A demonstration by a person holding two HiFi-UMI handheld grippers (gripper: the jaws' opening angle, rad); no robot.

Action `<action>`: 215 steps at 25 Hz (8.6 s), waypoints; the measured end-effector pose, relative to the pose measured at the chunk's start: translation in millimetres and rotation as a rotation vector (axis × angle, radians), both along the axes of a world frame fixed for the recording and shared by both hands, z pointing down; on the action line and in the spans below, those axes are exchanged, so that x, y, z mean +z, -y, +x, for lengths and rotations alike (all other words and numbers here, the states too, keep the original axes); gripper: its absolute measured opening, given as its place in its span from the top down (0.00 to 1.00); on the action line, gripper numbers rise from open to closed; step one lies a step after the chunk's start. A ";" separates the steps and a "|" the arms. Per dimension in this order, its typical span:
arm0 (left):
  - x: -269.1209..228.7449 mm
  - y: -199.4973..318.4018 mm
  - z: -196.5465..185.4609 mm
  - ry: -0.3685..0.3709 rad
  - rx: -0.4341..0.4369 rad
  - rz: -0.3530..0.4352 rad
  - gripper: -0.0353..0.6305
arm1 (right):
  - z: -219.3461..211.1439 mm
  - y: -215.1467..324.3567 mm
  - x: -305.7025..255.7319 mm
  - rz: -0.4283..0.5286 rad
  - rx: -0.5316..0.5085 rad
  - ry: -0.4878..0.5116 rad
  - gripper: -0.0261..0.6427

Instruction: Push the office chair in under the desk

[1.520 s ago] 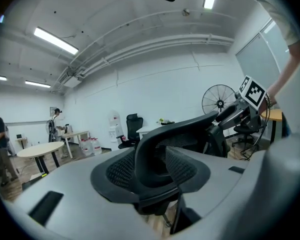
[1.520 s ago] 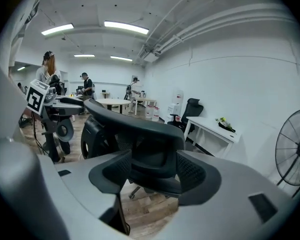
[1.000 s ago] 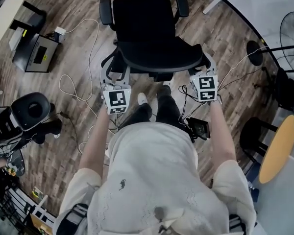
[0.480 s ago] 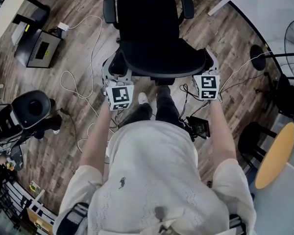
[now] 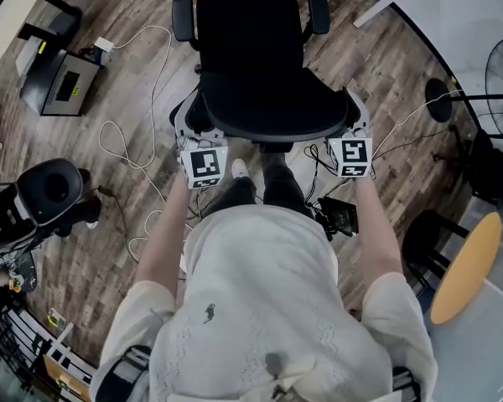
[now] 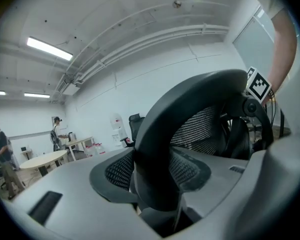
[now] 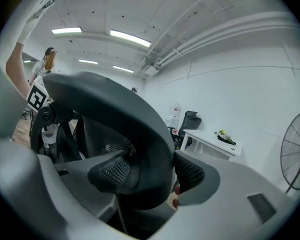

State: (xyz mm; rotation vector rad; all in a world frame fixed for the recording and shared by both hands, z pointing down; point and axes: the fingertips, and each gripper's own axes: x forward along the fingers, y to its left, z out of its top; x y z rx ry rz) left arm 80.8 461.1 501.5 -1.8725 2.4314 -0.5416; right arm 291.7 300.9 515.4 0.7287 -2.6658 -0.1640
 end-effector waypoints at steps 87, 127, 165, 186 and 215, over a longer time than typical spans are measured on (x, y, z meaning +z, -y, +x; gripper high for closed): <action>9.6 223.9 -81.9 0.055 0.014 -0.009 0.62 | -72.0 216.5 12.7 -0.028 0.060 0.040 0.58; 11.0 279.0 -202.2 0.032 0.104 -0.020 0.62 | -177.7 248.2 11.8 -0.031 0.170 0.039 0.58; 3.1 434.0 -300.9 0.013 0.263 -0.019 0.62 | -257.2 363.5 5.4 -0.043 0.362 0.033 0.59; 4.5 513.1 -329.8 -0.021 0.351 -0.039 0.62 | -276.3 425.8 4.8 -0.062 0.464 0.027 0.62; 10.3 579.2 -394.0 -0.011 0.497 -0.051 0.62 | -333.1 453.7 13.5 -0.099 0.597 0.052 0.63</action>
